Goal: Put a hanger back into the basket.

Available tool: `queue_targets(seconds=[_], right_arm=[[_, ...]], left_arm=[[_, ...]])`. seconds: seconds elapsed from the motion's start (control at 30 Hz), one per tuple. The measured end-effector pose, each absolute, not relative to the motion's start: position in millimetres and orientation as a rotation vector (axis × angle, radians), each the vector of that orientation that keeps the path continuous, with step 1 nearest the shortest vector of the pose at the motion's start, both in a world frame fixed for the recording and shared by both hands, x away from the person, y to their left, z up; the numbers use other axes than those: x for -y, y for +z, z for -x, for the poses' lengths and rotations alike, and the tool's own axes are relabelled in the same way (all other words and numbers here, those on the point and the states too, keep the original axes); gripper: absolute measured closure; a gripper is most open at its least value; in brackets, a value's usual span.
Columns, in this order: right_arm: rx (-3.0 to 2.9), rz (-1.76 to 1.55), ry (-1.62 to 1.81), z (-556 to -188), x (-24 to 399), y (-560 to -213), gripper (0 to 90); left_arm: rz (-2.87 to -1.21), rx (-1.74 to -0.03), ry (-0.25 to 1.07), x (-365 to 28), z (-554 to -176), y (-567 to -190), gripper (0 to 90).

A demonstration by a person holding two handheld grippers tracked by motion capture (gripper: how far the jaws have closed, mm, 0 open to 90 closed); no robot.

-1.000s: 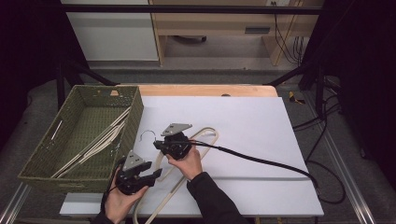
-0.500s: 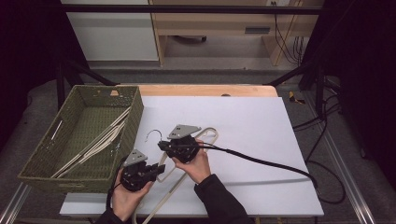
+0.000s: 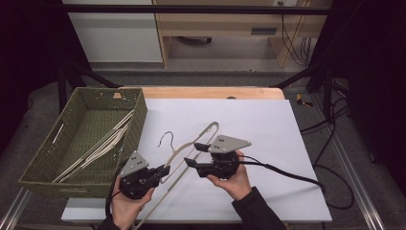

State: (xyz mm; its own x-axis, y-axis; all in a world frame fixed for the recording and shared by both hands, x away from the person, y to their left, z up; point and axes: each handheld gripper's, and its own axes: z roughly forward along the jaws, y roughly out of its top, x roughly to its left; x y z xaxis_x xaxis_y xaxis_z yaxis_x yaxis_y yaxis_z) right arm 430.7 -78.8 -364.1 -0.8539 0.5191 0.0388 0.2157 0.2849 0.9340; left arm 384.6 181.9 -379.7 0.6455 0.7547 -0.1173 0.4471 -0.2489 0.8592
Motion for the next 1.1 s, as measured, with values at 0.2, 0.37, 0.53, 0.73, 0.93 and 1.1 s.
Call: queue_targets(seconds=[0.2,0.37,0.53,0.73,0.93,1.1], right_arm=[[-2.192,-0.793,1.602,-424.9,130.1,-371.7,15.6],[-2.157,-0.875,1.597,-422.4,165.7,-380.7,9.2],[-2.093,-0.955,1.581,-419.6,198.4,-388.5,6.0],[-2.022,-1.008,1.55,-416.1,218.1,-389.6,3.3],[-1.987,-1.025,1.555,-414.1,229.8,-388.4,3.0],[-1.981,-1.043,1.531,-414.1,234.6,-389.1,2.9]], left_arm=[[-1.906,-0.902,0.461,-186.0,-382.0,-357.5,86.0],[-1.905,-0.853,0.511,-194.3,-382.9,-332.3,86.0],[-1.908,-0.796,0.509,-206.6,-387.7,-309.4,86.0],[-1.906,-0.769,0.53,-224.2,-395.8,-292.8,86.0],[-1.901,-0.76,0.575,-246.0,-407.0,-272.9,86.1],[-1.911,-0.772,0.645,-262.9,-417.6,-256.0,86.2]])
